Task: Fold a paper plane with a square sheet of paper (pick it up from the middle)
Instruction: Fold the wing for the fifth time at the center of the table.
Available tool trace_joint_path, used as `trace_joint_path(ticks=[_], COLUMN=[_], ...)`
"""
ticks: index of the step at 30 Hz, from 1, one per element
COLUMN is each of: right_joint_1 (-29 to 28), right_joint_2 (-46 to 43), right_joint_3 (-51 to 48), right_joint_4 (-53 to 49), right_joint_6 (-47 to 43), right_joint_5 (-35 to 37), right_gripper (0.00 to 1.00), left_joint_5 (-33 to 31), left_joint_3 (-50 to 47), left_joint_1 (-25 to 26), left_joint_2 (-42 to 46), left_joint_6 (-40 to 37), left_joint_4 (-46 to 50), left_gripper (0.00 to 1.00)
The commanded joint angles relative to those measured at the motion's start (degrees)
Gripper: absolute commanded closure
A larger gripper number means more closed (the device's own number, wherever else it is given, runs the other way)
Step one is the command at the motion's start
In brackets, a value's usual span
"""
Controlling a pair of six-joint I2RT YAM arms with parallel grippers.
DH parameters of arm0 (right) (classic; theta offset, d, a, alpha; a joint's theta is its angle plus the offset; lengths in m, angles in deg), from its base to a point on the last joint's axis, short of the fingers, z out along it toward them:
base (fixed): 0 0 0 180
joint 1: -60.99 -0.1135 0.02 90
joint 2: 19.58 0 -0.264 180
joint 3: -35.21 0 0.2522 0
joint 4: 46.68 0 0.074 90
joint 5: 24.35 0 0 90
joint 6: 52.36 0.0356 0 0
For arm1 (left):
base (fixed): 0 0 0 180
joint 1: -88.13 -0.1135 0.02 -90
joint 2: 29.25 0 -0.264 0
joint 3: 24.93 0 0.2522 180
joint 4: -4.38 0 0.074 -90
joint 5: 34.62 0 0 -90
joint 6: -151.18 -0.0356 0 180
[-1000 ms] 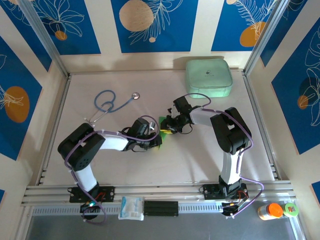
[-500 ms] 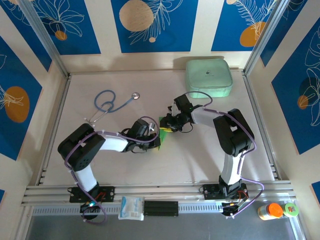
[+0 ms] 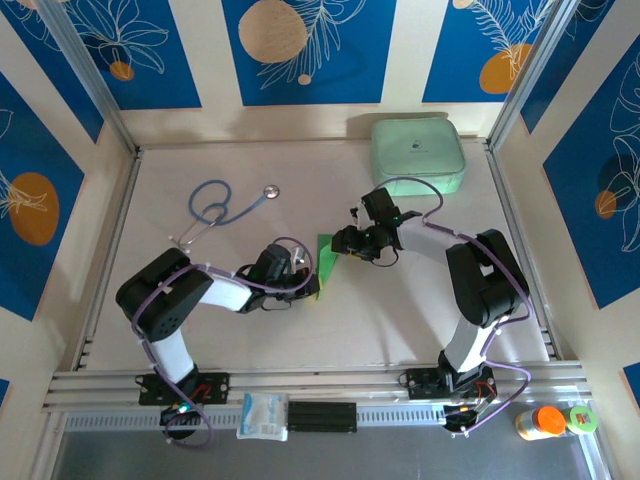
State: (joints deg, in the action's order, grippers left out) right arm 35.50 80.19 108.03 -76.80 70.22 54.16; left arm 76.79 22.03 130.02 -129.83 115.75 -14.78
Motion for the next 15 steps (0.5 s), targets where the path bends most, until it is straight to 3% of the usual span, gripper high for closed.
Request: trace_joint_path(ticks=[1,15], right_joint_1=[-1.29,-6.09], right_joint_2=[2.31,10.26], right_joint_3=[1.34,8.94], right_joint_4=[-3.77,-10.33], right_joint_6=[-3.16,-6.82], right_joint_5=[3.04,7.31], right_gripper=[0.47,0.49], left_joint_5=[2.42,4.97], left_joint_3=[-2.67,-4.36], left_joint_1=[-0.38,-1.52], left_joint_2=[-2.98,-5.68], left_joint_6=[2.55,7.19], left_joint_4=[3.48,-1.46], left_gripper=[0.94,0.95])
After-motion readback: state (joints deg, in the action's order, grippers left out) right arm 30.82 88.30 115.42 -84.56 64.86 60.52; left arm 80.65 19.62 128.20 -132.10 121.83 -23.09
